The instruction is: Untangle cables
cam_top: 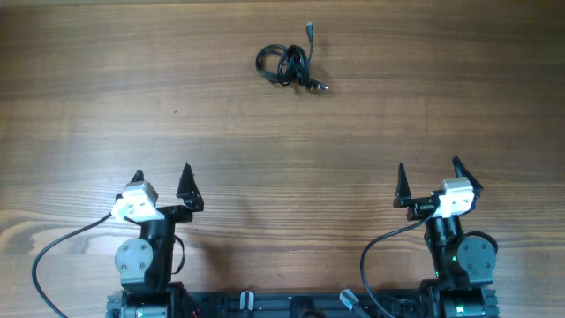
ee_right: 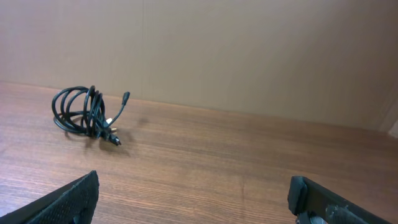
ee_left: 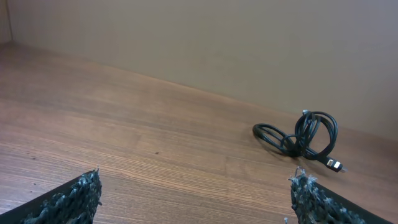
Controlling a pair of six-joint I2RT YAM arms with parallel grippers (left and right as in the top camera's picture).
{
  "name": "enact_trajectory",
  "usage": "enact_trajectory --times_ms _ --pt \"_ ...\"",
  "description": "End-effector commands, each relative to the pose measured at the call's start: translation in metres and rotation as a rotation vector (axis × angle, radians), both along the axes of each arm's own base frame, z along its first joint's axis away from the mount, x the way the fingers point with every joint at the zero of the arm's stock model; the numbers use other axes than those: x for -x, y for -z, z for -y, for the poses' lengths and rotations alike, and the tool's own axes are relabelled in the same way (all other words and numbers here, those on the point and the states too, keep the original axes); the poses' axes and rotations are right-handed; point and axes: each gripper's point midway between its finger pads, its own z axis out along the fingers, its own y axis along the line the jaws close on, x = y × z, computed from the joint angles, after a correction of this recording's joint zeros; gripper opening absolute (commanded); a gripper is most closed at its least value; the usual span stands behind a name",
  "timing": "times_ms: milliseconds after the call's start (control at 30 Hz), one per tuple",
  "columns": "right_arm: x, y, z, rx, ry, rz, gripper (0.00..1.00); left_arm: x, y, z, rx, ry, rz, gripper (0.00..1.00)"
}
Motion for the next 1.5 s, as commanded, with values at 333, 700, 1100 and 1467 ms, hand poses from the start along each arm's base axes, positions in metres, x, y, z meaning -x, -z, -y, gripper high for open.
enact_trajectory --times_ms 333,700,1100,1467 --pt "0.001 -0.002 -0.001 0.013 -0.007 0.011 1.0 0.0 0.001 -0.001 -0.021 -0.006 -0.003 1.0" --pt "0.001 -0.002 -0.001 0.012 -0.007 0.011 1.0 0.0 -0.002 0.0 -0.02 -0.002 0.008 1.0" --pt "0.001 -0.002 -0.001 0.012 -0.007 0.011 1.0 0.032 -0.148 0.022 -0.05 0.115 0.541 1.0" --pt "0.001 -0.002 -0.001 0.012 -0.007 0.011 1.0 0.088 -0.238 0.05 -0.035 0.272 0.519 1.0"
